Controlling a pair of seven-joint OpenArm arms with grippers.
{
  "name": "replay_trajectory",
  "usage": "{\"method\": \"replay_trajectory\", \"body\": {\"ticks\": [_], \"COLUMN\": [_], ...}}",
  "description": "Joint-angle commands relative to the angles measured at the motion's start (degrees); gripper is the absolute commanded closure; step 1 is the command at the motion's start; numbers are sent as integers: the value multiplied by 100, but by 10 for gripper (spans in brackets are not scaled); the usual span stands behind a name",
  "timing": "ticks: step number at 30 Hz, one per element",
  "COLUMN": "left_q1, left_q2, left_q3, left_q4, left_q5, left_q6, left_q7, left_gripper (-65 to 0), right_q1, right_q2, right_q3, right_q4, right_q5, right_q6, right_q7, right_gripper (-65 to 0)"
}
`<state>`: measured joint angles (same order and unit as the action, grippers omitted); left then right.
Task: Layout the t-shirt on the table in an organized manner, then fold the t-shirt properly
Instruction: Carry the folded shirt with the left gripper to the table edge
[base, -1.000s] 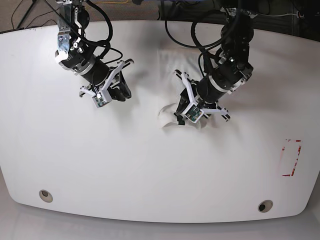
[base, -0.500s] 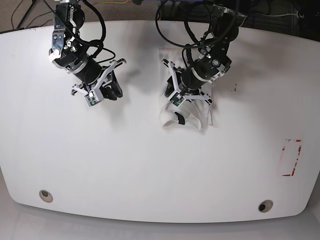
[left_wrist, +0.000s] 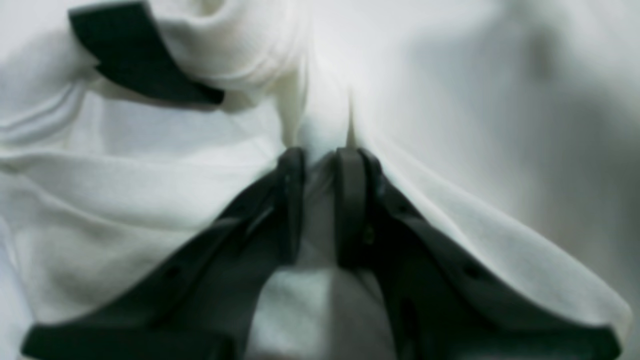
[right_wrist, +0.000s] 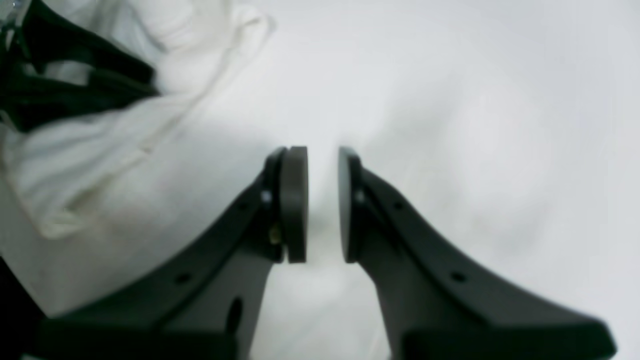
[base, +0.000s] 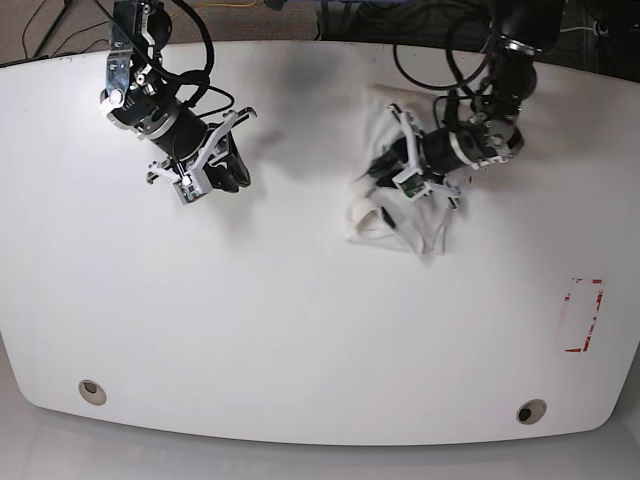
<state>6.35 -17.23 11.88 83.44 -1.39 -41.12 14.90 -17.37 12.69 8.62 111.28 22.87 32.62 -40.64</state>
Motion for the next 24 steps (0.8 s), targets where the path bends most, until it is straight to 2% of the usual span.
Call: {"method": "replay_trajectory", "body": {"ticks": [1, 7, 12, 24], "left_q1": [266, 477, 644, 688], "left_q2": [-514, -1261, -1622, -1912], "left_q3": [-243, -902, -1474, -2687], "left_q4": [-199, -278, -392, -1175], "left_q5": [811, 811, 811, 803], "left_q6": [112, 112, 112, 112], "left_q7": [1143, 1143, 1135, 1126], "left_gripper": [-100, -100, -100, -100], "right_q1": [44, -26, -35, -61], "right_q2": [37, 37, 19, -174], "right_q3": [30, 21, 4, 21], "right_q4": [137, 137, 137, 146], "right_q5": [99, 99, 108, 108], "right_q6": [21, 21, 21, 320], "right_q7": [157, 165, 183, 174], "right_gripper": [-94, -94, -94, -94]}}
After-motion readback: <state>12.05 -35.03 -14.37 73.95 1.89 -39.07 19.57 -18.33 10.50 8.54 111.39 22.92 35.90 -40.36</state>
